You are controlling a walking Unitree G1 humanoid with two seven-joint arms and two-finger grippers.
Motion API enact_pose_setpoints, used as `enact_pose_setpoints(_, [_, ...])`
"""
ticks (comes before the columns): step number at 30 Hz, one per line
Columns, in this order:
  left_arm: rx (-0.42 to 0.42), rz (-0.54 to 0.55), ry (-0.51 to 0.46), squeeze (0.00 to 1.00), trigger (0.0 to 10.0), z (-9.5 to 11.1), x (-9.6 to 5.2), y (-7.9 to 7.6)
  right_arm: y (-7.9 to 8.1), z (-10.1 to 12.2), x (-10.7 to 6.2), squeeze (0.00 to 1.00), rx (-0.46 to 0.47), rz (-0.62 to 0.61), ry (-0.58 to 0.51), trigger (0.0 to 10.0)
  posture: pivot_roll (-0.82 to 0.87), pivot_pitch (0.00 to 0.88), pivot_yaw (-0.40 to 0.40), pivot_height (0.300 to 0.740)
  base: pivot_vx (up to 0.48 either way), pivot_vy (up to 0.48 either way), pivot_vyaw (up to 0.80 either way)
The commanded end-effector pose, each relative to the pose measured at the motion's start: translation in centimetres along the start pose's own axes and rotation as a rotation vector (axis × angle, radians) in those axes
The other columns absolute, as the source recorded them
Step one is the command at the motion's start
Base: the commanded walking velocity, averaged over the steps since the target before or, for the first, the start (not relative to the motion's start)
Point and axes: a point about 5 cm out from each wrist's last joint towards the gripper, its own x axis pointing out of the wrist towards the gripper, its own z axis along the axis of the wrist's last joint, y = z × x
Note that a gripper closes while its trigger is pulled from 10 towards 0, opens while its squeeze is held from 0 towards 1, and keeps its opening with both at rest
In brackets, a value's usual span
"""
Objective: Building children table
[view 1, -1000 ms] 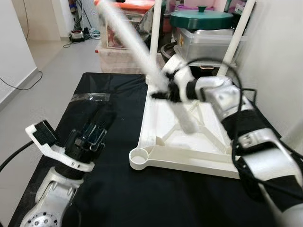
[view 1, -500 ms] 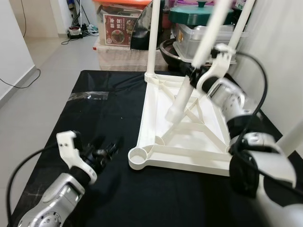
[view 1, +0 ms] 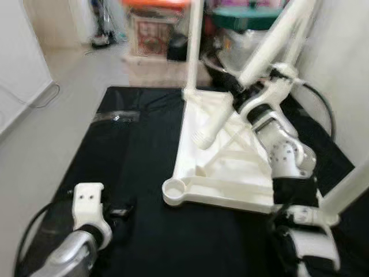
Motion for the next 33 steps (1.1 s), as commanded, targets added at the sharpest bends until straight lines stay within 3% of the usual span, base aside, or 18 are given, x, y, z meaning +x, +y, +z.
enact_pose_setpoints(1, [0.033,0.017,0.005,0.00,10.0,0.0,-0.2,0.0,1.1,0.8,-0.2,0.00,-0.008,0.039,-0.026,10.0,0.04,0.000,-0.106,0.740,0.000,0.000,0.00])
enact_pose_setpoints(5, [0.048,0.050,0.015,0.00,10.0,-0.5,-0.4,-0.1,2.0,0.7,-1.2,0.00,-0.008,0.067,-0.023,10.0,0.03,0.000,-0.102,0.740,0.000,0.000,0.00])
enact_pose_setpoints(6, [0.044,0.061,0.031,0.00,10.0,-1.0,-0.2,-0.3,2.8,0.1,-1.8,0.00,0.024,0.089,-0.012,10.0,0.02,0.000,-0.096,0.740,0.000,0.000,0.00])
enact_pose_setpoints(13, [0.030,0.023,0.033,0.00,10.0,-0.7,-0.2,-0.3,4.6,-1.1,-3.1,0.00,0.065,0.179,0.023,10.0,0.02,0.000,-0.088,0.740,0.000,0.000,0.00])
enact_pose_setpoints(33, [-0.036,-0.040,0.006,0.00,10.0,-0.9,-0.6,-0.8,5.6,-2.7,-4.7,0.00,0.048,0.222,0.106,10.0,0.02,0.000,-0.081,0.740,0.000,0.000,0.00])
